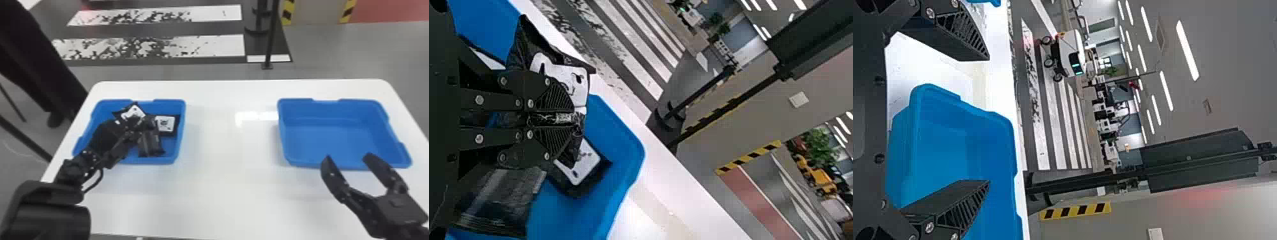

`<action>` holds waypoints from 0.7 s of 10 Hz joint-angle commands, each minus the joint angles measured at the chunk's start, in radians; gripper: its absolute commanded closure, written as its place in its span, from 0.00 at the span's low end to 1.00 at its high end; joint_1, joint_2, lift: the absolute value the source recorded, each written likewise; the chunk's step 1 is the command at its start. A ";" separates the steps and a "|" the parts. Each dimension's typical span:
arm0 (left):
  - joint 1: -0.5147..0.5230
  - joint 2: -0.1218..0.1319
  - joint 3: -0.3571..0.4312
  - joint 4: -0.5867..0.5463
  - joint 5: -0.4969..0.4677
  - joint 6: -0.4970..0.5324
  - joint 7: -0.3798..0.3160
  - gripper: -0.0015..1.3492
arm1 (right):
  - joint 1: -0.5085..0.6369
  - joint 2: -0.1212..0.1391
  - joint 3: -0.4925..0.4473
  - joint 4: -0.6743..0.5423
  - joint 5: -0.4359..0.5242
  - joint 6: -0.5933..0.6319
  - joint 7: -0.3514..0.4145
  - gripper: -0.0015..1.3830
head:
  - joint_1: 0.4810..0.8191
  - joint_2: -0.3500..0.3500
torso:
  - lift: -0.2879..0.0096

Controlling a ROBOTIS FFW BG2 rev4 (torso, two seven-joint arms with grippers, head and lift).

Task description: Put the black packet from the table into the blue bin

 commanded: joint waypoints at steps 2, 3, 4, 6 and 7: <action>0.030 -0.046 0.075 0.000 0.045 -0.009 -0.002 0.00 | 0.002 0.000 0.000 -0.001 0.000 0.001 0.000 0.10 | 0.63 0.74 | 0.60; 0.048 -0.082 0.133 0.000 0.077 -0.082 0.001 0.11 | 0.002 0.000 0.000 -0.001 0.000 0.001 0.000 0.10 | 0.63 0.76 | 0.60; 0.079 -0.127 0.196 0.000 0.131 -0.158 0.004 0.18 | 0.004 0.000 0.000 -0.001 0.000 0.001 0.000 0.10 | 0.63 0.76 | 0.60; 0.170 -0.143 0.236 0.000 0.304 -0.276 0.044 0.21 | 0.014 0.000 -0.002 -0.011 0.000 0.001 0.000 0.10 | 0.63 0.82 | 0.60; 0.229 -0.143 0.208 0.000 0.416 -0.352 0.088 0.21 | 0.017 0.000 -0.002 -0.016 0.002 0.001 0.000 0.10 | 0.63 0.84 | 0.60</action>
